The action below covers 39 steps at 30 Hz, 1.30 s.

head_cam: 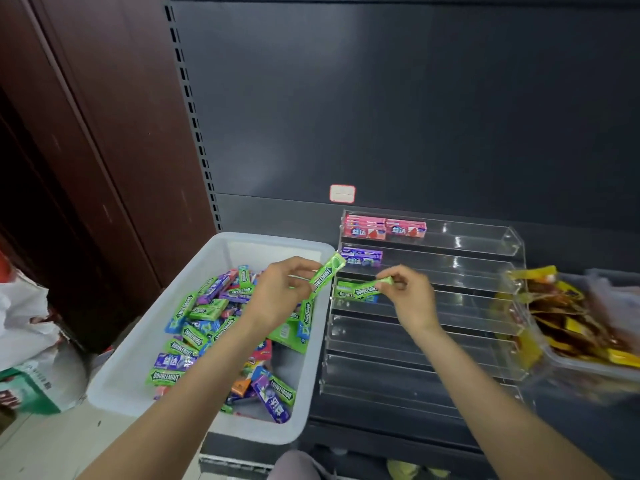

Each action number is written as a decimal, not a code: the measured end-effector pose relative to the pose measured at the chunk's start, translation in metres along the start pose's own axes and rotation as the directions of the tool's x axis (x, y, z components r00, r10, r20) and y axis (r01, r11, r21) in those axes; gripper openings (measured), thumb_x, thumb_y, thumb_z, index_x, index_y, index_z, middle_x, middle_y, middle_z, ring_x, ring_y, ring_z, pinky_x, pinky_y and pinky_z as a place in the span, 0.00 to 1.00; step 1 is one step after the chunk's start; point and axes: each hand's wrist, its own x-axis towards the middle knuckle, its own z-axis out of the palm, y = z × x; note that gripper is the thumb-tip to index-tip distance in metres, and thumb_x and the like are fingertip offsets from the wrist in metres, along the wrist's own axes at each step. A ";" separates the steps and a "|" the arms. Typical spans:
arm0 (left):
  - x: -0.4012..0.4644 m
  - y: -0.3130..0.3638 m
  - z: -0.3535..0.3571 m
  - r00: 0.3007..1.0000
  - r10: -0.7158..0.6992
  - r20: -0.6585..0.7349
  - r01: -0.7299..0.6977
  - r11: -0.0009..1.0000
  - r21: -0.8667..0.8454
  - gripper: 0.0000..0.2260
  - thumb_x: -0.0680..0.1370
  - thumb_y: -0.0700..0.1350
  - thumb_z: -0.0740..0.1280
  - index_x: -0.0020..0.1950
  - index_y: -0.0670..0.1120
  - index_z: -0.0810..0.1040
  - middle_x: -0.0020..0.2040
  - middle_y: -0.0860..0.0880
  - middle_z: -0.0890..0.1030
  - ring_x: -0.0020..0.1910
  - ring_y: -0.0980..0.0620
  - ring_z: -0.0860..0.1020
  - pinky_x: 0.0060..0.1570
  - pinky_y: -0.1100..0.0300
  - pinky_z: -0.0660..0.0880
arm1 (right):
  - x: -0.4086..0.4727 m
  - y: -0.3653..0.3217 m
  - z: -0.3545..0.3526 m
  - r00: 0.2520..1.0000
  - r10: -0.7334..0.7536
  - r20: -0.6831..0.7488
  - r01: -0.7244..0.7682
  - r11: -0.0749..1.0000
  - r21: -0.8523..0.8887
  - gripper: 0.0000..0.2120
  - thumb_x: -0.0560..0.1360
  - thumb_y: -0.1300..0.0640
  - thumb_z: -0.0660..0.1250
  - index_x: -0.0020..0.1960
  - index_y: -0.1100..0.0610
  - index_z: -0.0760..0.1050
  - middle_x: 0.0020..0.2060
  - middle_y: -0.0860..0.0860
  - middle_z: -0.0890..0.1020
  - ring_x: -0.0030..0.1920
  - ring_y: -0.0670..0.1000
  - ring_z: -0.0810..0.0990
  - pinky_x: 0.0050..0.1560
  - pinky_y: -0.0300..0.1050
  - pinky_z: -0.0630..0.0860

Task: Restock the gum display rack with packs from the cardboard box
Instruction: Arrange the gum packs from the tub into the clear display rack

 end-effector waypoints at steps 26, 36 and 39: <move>0.000 0.000 -0.003 0.997 -0.073 0.020 0.074 0.996 -0.044 0.15 0.74 0.29 0.65 0.53 0.46 0.78 0.46 0.51 0.79 0.38 0.54 0.78 0.34 0.68 0.77 | 0.014 -0.005 0.014 0.972 -0.034 0.232 0.150 0.852 -0.502 0.04 0.72 0.62 0.71 0.47 0.59 0.82 0.48 0.54 0.80 0.46 0.51 0.80 0.50 0.44 0.77; -0.008 0.006 -0.006 0.999 -0.023 0.045 0.022 1.000 0.013 0.16 0.74 0.29 0.64 0.53 0.47 0.79 0.46 0.52 0.79 0.38 0.55 0.78 0.36 0.67 0.77 | -0.001 -0.035 0.003 0.991 -0.015 0.133 0.040 0.983 -0.181 0.08 0.77 0.55 0.64 0.50 0.57 0.80 0.42 0.51 0.82 0.40 0.47 0.79 0.43 0.40 0.75; -0.007 0.009 0.001 0.995 0.025 0.091 -0.036 0.992 0.117 0.16 0.74 0.31 0.64 0.51 0.50 0.79 0.47 0.52 0.80 0.42 0.54 0.79 0.44 0.62 0.77 | -0.011 -0.053 -0.006 0.947 0.174 0.268 -0.212 0.970 0.119 0.13 0.79 0.48 0.59 0.52 0.55 0.78 0.34 0.54 0.82 0.31 0.49 0.79 0.32 0.38 0.75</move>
